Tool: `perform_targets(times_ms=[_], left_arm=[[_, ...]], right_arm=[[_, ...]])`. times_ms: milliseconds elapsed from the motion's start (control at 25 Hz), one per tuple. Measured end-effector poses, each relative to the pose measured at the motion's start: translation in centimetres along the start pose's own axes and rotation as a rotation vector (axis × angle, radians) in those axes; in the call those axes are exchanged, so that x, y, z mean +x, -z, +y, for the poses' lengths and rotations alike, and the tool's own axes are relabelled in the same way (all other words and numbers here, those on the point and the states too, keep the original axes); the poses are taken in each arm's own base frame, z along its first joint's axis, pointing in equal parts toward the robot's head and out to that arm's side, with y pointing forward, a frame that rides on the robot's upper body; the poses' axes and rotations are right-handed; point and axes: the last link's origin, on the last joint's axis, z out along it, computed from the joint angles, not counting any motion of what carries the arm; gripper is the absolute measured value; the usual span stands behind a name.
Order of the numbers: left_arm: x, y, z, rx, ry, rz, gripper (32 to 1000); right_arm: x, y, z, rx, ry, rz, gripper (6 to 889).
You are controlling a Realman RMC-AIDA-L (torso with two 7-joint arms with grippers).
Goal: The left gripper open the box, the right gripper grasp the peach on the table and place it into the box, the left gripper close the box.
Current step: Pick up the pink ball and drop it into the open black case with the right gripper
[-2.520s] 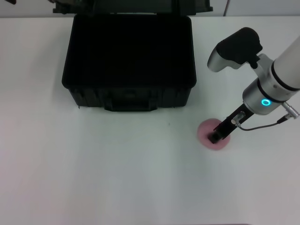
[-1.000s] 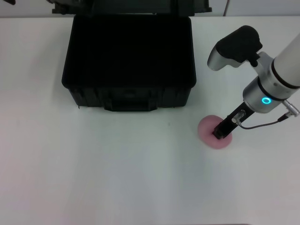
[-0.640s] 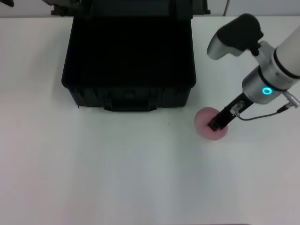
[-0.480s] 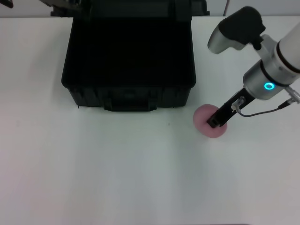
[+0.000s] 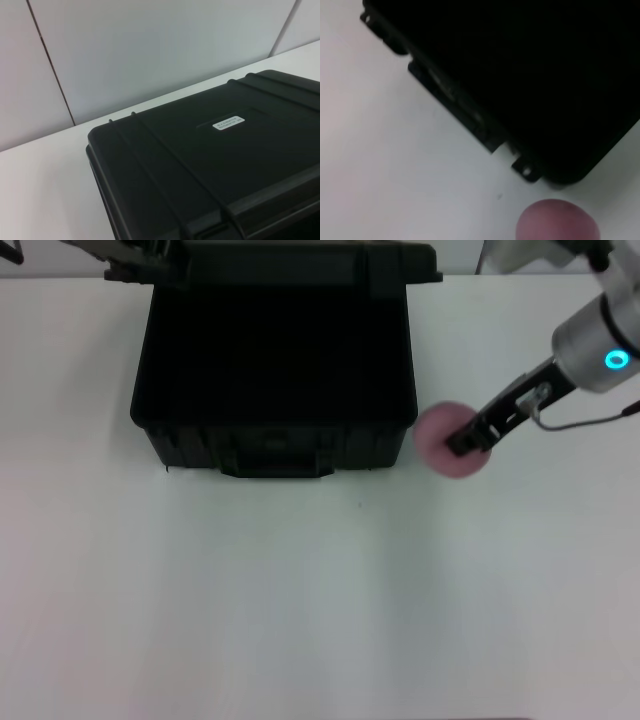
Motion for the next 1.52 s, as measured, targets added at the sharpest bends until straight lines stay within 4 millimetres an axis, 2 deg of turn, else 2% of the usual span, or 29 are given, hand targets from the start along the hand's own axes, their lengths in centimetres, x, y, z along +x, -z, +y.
perform_targets(times_ms=[360,600,960,1520], left_arm=[[-0.1,0.0,-0.1,0.002,0.001,-0.001,492],[0.0,0.1,0.0,0.003,-0.002,0.005,492],[0.1,0.2,0.0,0.004,-0.004,0.006,492],[0.2,0.2,0.1,0.003,-0.006,0.008,492]], right_arm=[[-0.1,1.8,-1.5,0.015,-0.011,-0.095,41],[-0.3,2.0,-2.0,0.024,0.002,-0.143,41],[-1.0,1.3,-1.7,-0.004,0.058,-0.231,42],[-2.1,-1.2,-1.2,-0.031,0.128,-0.356,42]])
